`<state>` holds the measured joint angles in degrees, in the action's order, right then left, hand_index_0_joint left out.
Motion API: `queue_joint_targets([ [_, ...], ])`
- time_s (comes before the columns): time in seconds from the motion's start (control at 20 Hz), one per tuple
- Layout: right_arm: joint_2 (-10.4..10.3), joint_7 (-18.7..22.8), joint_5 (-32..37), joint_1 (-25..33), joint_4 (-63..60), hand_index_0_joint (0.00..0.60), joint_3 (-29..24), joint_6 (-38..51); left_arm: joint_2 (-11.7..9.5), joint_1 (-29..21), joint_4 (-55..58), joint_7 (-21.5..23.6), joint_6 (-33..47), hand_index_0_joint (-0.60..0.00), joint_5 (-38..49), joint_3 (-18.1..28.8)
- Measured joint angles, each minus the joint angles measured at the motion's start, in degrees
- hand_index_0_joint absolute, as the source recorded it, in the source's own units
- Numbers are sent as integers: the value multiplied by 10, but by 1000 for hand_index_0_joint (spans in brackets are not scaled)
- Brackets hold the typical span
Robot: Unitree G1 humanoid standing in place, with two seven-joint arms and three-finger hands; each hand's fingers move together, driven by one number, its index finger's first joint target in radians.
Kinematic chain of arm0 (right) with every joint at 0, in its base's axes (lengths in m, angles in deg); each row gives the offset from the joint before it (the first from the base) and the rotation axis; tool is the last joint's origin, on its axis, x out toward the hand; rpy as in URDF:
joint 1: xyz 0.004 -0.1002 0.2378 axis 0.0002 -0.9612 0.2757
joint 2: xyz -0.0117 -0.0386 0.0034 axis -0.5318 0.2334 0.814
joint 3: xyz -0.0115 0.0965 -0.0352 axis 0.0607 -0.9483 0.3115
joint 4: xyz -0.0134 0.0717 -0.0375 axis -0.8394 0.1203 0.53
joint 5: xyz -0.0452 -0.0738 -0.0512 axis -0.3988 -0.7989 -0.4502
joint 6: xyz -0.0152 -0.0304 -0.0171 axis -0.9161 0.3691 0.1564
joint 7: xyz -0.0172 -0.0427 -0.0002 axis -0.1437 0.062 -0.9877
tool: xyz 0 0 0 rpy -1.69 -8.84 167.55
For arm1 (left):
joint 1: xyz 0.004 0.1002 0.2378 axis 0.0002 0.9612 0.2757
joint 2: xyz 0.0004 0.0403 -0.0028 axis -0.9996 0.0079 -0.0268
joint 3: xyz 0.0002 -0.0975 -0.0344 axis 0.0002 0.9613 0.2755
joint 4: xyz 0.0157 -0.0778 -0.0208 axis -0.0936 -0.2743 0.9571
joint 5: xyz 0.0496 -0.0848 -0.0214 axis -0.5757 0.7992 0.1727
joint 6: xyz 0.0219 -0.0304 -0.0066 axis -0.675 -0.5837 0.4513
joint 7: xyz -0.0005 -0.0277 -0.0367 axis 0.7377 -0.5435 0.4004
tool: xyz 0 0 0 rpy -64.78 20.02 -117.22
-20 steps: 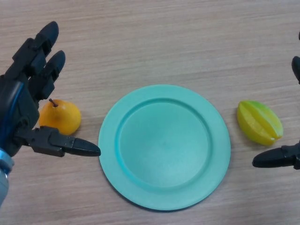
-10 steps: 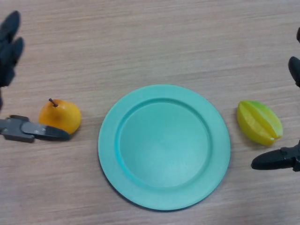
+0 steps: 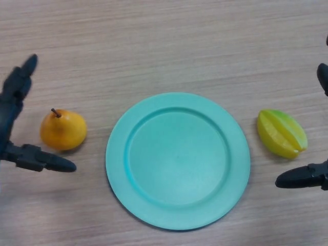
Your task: Pick up the yellow pear and place it on the plate
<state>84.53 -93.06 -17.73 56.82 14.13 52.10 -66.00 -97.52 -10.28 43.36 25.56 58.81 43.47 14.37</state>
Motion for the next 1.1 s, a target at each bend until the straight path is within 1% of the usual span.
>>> queue_joint_targets([
  [0.05,0,0,2,0,5,0,0,-5,0,-11,-32,1,22,0,-15,-6],
  [0.2,0,0,1,-3,3,0,-2,-5,0,-21,-86,13,63,0,-48,-13],
  [0.3,0,0,1,-6,3,0,-4,-5,0,-32,-114,17,68,0,-47,-13],
  [0.35,0,-1,1,-7,2,0,-9,-5,0,-42,-124,17,69,0,-46,-17],
  [0.45,0,-2,1,-8,-1,0,-15,-5,0,-59,-153,35,76,0,-45,-30],
  [0.55,0,-2,1,-9,-4,0,-23,-4,0,-67,-182,35,89,0,-45,-37],
  [0.6,0,-2,1,-9,-6,0,-24,-4,0,-70,-192,37,91,-50,-45,-38],
  [0.65,0,-2,1,-10,-6,0,-27,-4,1,-71,-198,41,91,-200,-45,-38],
  [0.7,0,-2,1,-10,-6,0,-28,-4,1,-74,-201,42,92,-300,-45,-38],
  [0.75,0,-2,1,-10,-6,0,-28,-4,1,-79,-210,50,101,-450,-45,-38],
  [0.8,0,-2,2,-10,-6,0,-30,-4,1,-84,-224,56,118,-551,-45,-38],
  [0.85,0,-4,4,-13,-6,0,-37,-4,1,-94,-253,77,147,-600,-61,-46],
  [0.9,0,-6,4,-13,-6,0,-40,-4,1,-96,-262,93,152,-600,-86,-51],
  [1.0,0,-6,4,-13,-6,0,-42,-4,1,-101,-272,99,170,-600,-113,-53],
  [1.1,0,-6,4,-14,-6,0,-42,-4,1,-102,-272,99,171,-600,-117,-53],
])
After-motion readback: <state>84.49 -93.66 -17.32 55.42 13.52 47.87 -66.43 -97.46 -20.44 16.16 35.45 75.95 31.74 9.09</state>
